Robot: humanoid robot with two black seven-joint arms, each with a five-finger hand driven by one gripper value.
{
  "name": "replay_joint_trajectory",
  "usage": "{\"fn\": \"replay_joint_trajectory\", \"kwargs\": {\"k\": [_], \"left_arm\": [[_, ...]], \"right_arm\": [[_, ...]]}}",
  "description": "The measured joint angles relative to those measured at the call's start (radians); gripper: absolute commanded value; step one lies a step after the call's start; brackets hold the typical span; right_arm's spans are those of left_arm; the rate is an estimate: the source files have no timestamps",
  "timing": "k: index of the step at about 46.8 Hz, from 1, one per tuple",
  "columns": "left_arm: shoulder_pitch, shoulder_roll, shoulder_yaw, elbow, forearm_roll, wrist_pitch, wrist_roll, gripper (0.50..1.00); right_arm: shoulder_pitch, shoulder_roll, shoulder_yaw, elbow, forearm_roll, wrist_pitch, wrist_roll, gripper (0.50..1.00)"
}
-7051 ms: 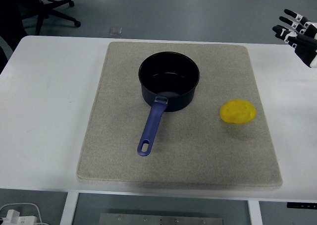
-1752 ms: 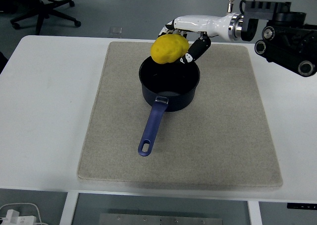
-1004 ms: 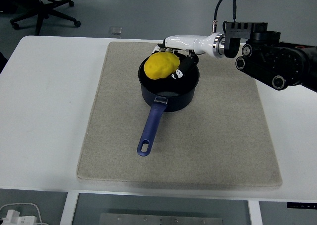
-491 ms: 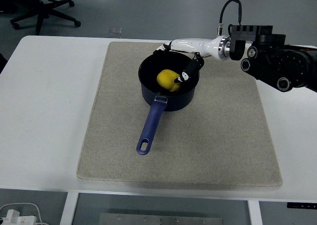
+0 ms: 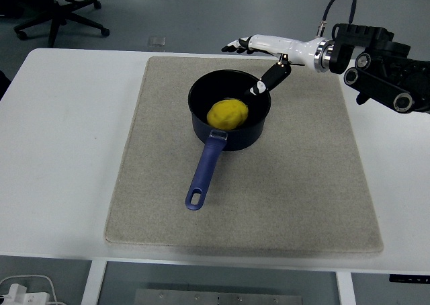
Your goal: Put the potato in the blue pot
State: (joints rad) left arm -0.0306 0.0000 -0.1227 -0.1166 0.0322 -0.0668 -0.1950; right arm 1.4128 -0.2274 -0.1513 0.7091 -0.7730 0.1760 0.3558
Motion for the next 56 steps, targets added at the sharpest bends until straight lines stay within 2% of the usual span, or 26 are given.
{"fn": "replay_joint_trajectory", "kwargs": {"k": [8,22,31,37,56], "left_arm": [[0.000,0.000,0.000,0.000,0.000,0.000,0.000,0.994],[0.000,0.000,0.000,0.000,0.000,0.000,0.000,0.994],[0.000,0.000,0.000,0.000,0.000,0.001,0.000,0.994],[0.000,0.000,0.000,0.000,0.000,0.000,0.000,0.994],[0.000,0.000,0.000,0.000,0.000,0.000,0.000,0.994]], "right_arm": [[-0.007,-0.013,-0.001,-0.053,0.205,0.000,0.000,0.930],[-0.079,-0.015,0.007,-0.118,0.522,-0.006,0.000,0.930],[-0.156,-0.027,0.147,-0.119,0.756,-0.049,0.000,0.930],[-0.206,-0.025,0.238,-0.118,0.801,-0.057,0.000,0.930],[-0.413,0.006,0.515,-0.119,0.805,-0.134,0.000,0.930]]}}
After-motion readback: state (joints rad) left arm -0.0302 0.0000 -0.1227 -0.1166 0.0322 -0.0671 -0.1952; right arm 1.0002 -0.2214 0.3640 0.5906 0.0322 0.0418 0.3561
